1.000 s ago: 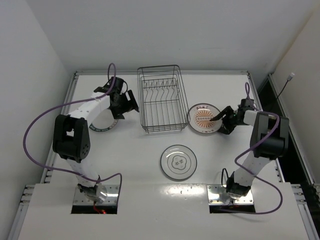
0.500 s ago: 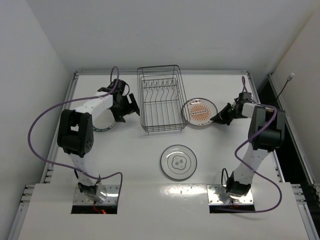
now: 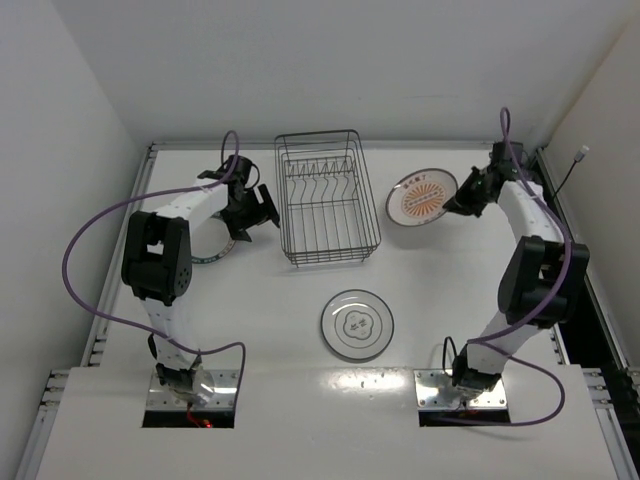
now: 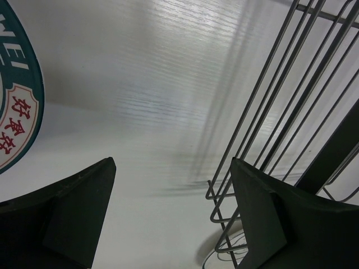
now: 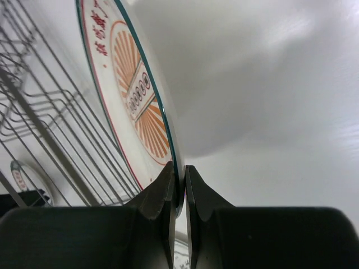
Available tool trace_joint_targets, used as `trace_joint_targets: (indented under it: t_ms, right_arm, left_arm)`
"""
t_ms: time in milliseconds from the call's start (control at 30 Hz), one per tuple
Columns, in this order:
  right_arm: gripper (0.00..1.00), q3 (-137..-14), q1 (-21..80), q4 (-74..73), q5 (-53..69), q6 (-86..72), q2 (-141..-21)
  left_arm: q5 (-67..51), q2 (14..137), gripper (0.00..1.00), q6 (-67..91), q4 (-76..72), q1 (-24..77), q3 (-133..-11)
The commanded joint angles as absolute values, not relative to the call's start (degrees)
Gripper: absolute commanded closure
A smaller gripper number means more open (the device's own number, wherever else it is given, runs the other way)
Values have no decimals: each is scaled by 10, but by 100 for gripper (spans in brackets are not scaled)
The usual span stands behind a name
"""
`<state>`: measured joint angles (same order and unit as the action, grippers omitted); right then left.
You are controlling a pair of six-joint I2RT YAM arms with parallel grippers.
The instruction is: Load the plates into the dish rack
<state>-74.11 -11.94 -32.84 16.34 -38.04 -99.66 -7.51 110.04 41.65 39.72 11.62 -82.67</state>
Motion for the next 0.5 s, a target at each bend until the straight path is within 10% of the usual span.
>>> trace_joint_targets:
  t_ms: [0, 367, 467]
  right_arm:
    - [100, -857, -109, -375, 107, -357, -956]
    - [100, -1413, 108, -557, -142, -309, -1197]
    - [100, -1396, 141, -548, -204, -309, -1222]
  left_arm:
    - [-75, 1069, 19, 421, 388, 114, -840]
    - [-57, 1069, 19, 421, 405, 114, -829]
    - [-52, 1063, 19, 421, 412, 114, -835]
